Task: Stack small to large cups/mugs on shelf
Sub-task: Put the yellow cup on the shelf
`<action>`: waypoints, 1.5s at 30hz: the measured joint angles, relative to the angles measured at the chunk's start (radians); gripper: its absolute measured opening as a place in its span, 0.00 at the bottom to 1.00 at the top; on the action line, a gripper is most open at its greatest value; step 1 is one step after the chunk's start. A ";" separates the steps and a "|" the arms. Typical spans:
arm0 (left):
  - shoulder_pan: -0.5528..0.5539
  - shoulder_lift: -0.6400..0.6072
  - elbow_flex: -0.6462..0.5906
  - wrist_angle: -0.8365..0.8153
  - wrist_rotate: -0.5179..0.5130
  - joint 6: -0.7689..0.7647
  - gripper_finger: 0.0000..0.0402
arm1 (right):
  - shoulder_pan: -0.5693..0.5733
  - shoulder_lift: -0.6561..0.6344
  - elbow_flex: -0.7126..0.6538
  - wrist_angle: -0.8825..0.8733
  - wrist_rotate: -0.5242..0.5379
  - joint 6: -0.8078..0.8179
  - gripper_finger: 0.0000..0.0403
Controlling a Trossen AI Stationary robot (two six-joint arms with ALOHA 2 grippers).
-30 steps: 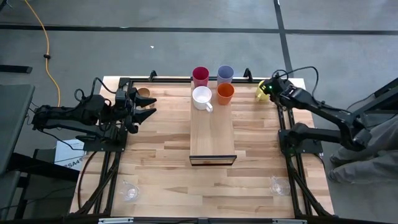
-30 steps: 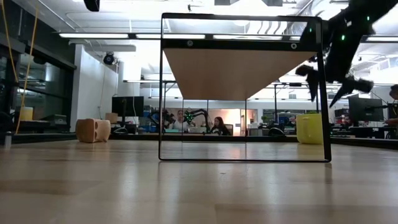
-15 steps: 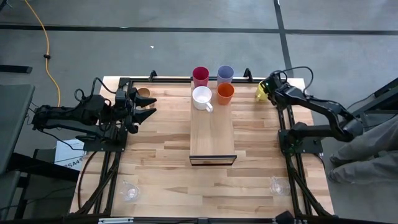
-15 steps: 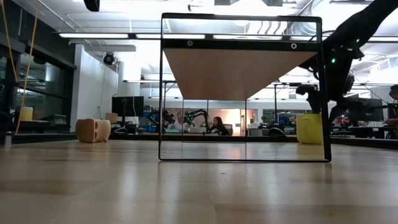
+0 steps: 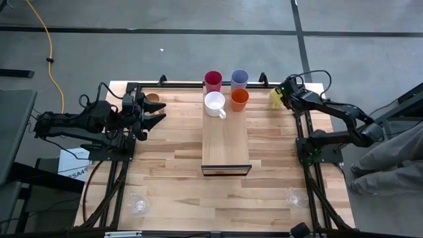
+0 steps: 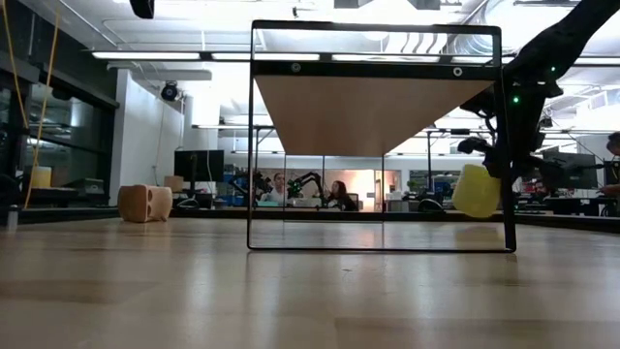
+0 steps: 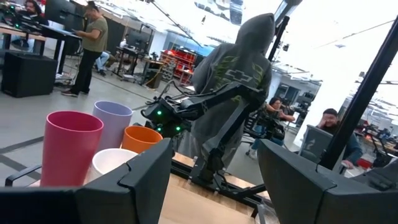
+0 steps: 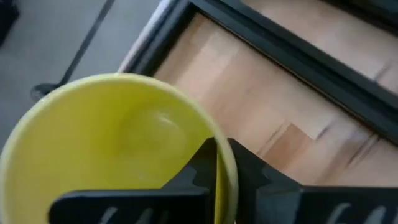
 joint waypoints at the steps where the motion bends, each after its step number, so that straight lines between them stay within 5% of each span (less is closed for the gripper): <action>1: 0.000 0.000 0.000 0.001 0.000 0.000 0.57 | 0.000 -0.011 0.000 0.003 0.004 -0.023 0.02; 6: 0.000 0.000 0.000 0.002 0.000 -0.023 0.57 | 0.008 -0.133 0.004 -0.002 0.046 -0.127 0.01; 12: 0.000 0.000 0.000 0.002 0.000 -0.049 0.57 | 0.069 -0.399 0.099 -0.064 0.076 -0.482 0.01; 17: 0.000 0.000 0.000 0.002 0.000 -0.049 0.57 | 0.239 -0.595 0.220 -0.262 0.032 -0.729 0.00; 23: 0.000 0.000 0.000 0.001 0.000 -0.040 0.57 | 0.483 -0.744 0.265 -0.518 -0.073 -0.778 0.00; 30: 0.000 0.000 0.000 -0.005 0.000 0.035 0.57 | 0.715 -0.790 0.172 -0.376 -0.117 -0.745 0.00; 37: 0.000 0.000 0.000 -0.005 0.000 0.038 0.57 | 0.905 -0.655 0.098 0.112 -0.157 -0.852 0.00; 45: 0.000 0.000 0.000 -0.006 0.001 0.038 0.57 | 1.036 -0.549 0.137 0.312 -0.165 -0.981 0.00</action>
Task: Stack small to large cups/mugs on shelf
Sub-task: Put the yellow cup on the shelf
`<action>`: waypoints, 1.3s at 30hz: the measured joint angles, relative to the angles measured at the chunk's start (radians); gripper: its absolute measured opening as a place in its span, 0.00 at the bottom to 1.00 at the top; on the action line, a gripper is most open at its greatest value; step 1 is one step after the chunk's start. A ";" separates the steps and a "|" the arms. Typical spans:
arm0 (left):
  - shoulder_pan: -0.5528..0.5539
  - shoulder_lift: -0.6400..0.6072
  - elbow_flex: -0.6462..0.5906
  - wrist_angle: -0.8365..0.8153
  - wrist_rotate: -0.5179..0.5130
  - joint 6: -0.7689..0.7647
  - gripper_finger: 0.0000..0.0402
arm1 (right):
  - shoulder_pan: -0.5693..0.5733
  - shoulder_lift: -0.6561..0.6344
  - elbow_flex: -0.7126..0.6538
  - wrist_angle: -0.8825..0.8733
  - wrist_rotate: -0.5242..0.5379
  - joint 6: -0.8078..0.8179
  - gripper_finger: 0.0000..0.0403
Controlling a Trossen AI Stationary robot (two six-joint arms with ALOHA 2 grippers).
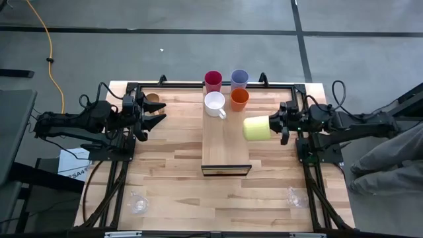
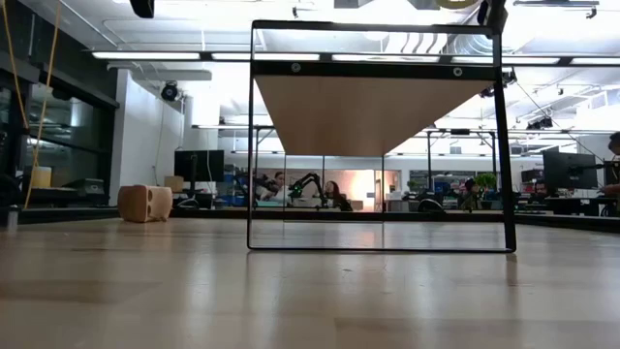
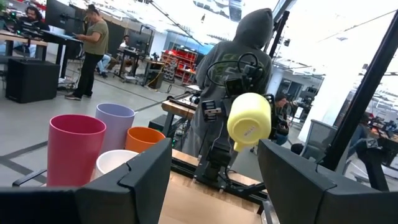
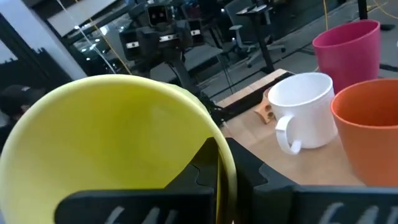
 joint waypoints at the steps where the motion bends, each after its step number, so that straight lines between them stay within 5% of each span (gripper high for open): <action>1: 0.000 0.000 0.000 0.000 0.000 0.001 0.57 | 0.004 0.002 0.000 -0.002 0.005 0.001 0.00; 22: 0.000 0.000 0.000 0.000 0.003 0.011 0.57 | 0.008 0.018 0.011 0.017 0.063 0.057 0.00; 33: 0.000 0.000 0.000 0.000 0.003 -0.006 0.50 | -0.034 0.438 0.587 -0.807 0.190 0.114 0.00; 39: 0.000 0.000 0.000 0.000 0.002 -0.008 0.12 | -0.072 0.670 0.819 -1.080 0.146 0.179 0.00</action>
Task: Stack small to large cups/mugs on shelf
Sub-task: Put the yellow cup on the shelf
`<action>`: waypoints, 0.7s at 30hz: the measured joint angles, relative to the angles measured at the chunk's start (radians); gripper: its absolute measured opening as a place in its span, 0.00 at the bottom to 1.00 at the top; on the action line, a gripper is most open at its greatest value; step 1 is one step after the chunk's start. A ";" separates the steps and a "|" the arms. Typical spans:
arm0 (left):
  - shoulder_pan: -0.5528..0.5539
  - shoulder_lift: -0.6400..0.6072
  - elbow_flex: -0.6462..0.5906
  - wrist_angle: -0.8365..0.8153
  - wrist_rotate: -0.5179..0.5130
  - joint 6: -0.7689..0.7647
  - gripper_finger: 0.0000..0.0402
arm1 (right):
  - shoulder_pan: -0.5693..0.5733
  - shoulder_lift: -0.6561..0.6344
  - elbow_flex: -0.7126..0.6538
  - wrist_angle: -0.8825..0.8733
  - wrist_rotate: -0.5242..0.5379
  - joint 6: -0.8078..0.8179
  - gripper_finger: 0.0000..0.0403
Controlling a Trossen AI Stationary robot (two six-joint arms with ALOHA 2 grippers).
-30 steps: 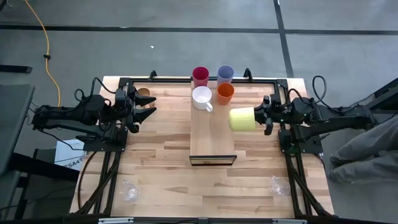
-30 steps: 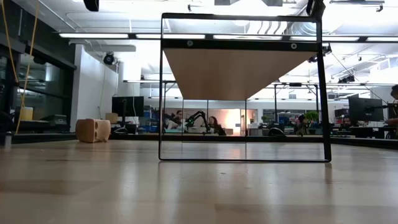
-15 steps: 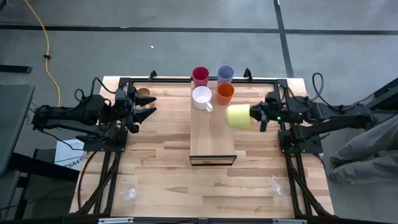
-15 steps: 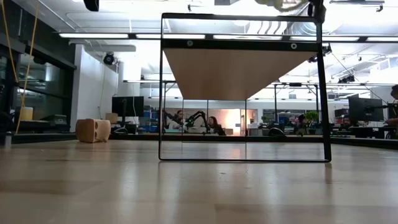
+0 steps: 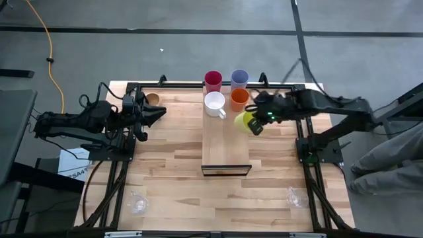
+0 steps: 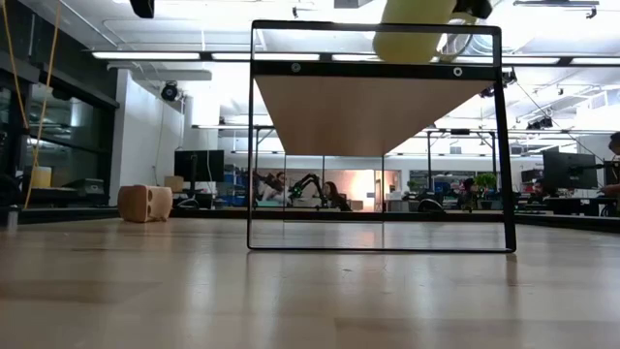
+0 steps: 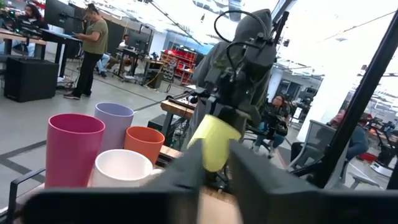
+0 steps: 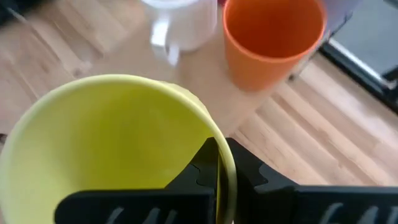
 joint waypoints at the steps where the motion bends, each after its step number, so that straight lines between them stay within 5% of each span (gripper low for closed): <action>1: 0.000 0.000 0.000 0.000 0.000 -0.002 0.06 | -0.005 0.031 0.026 -0.032 -0.011 0.013 0.00; 10: 0.000 0.000 0.000 0.000 0.000 -0.008 0.01 | -0.065 0.225 0.130 -0.148 -0.035 0.063 0.00; 21: 0.000 0.000 0.000 -0.001 -0.021 -0.007 0.00 | -0.117 0.282 0.129 -0.156 -0.072 0.109 0.00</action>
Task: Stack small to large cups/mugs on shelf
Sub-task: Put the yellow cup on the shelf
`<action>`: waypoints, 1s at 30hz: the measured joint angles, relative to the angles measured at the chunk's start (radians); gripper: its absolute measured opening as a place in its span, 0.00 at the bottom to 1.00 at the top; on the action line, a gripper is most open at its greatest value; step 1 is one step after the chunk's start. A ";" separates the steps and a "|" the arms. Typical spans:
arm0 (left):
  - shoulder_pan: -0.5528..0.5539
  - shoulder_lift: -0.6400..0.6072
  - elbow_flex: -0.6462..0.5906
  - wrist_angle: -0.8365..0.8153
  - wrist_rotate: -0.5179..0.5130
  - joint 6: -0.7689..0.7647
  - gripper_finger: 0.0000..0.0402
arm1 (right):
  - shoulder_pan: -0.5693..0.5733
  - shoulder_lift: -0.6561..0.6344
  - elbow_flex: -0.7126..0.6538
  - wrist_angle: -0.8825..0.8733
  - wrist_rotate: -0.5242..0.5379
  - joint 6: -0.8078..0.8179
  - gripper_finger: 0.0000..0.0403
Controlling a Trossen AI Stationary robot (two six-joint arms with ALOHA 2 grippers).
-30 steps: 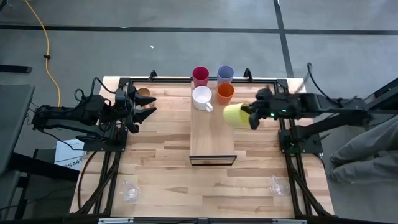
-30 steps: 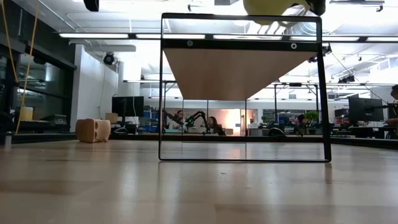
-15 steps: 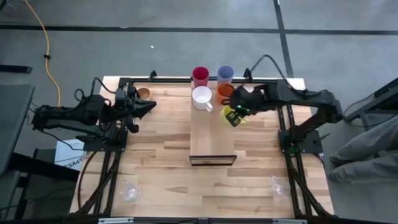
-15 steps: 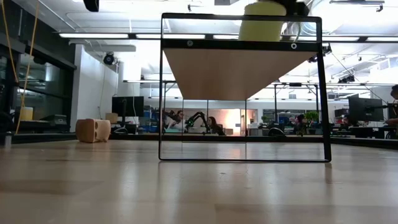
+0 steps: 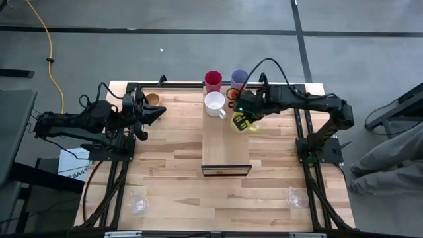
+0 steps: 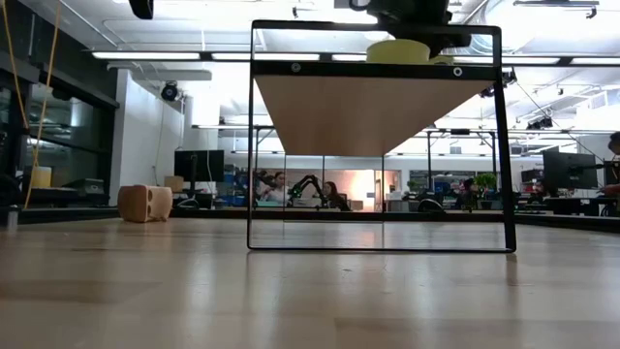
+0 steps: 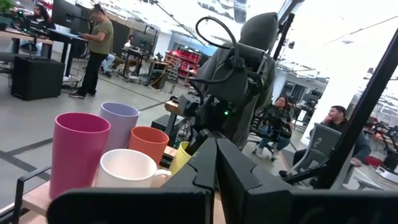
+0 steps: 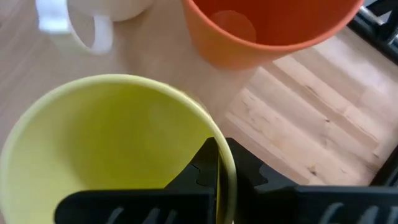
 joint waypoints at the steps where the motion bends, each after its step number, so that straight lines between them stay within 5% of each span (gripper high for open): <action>1: 0.000 0.000 0.000 0.000 0.000 0.003 0.00 | -0.004 0.001 0.000 0.000 -0.005 0.006 0.00; 14: 0.000 0.000 0.000 0.001 0.000 0.008 0.00 | -0.041 0.001 0.000 0.028 -0.063 0.028 0.01; 30: 0.000 0.000 0.000 0.001 -0.002 0.007 0.00 | -0.041 0.001 -0.001 0.112 -0.047 0.027 0.24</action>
